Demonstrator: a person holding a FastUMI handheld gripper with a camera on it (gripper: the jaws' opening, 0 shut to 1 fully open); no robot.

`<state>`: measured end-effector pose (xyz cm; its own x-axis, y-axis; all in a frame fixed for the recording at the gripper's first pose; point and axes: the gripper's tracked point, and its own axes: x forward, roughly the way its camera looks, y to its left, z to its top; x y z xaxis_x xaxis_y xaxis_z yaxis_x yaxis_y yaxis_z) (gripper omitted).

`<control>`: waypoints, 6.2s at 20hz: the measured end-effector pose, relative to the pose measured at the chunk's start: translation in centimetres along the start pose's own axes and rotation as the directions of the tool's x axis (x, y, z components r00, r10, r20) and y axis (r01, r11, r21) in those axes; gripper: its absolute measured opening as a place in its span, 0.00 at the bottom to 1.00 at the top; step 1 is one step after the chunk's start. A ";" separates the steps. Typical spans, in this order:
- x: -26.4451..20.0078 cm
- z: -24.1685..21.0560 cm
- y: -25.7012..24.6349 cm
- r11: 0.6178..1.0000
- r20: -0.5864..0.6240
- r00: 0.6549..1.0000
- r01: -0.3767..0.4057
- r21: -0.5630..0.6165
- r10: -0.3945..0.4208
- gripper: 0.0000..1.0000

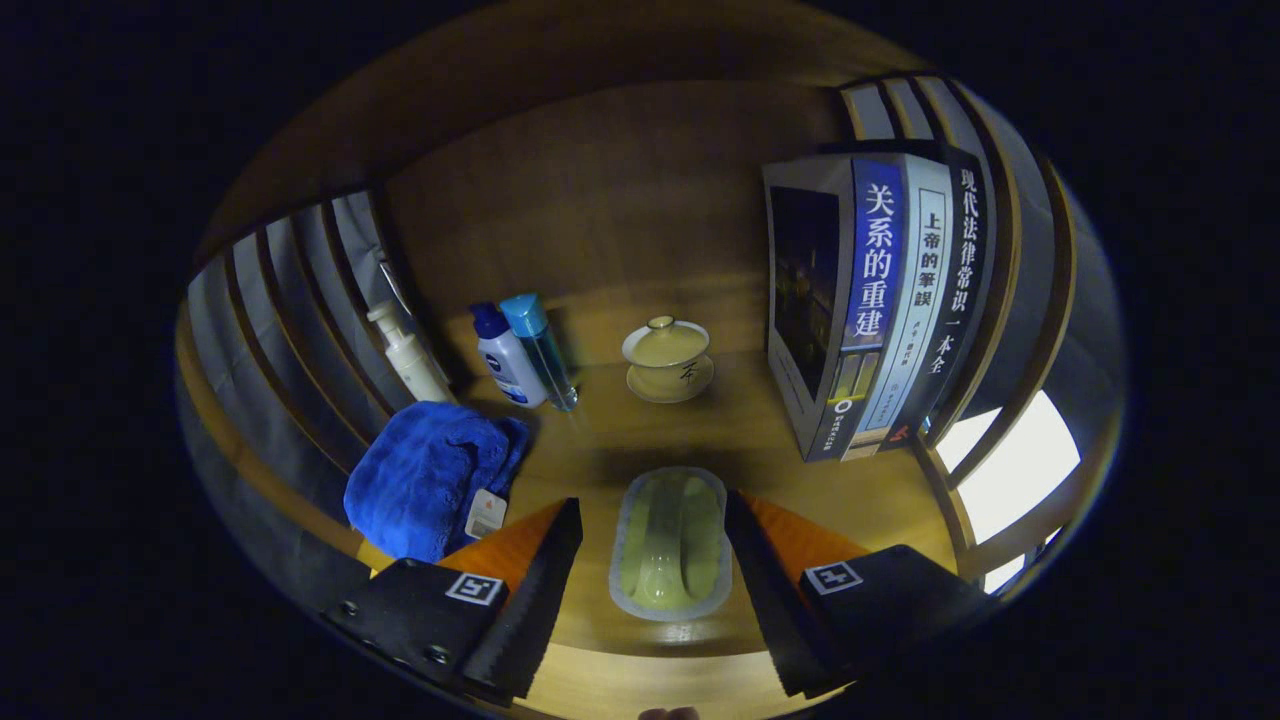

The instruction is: Pull open the drawer, take out the items inside it, and place them on the countertop above the cabinet.

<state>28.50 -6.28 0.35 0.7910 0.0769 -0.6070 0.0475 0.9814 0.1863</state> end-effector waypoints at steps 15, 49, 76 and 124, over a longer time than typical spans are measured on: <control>-15.2 -2.4 11.3 0.987 0.381 0.916 -0.078 -0.142 0.127 0.96; -18.7 -29.8 3.6 0.980 0.530 0.846 0.147 -0.131 -0.057 0.98; -5.3 -19.6 3.6 0.982 0.487 0.868 0.165 -0.097 -0.098 0.98; -32.2 -15.1 0.4 0.985 0.555 0.830 0.050 -0.168 0.053 0.97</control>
<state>-6.20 -5.68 8.33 0.9977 0.0180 -0.0654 -0.0165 0.9996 0.0233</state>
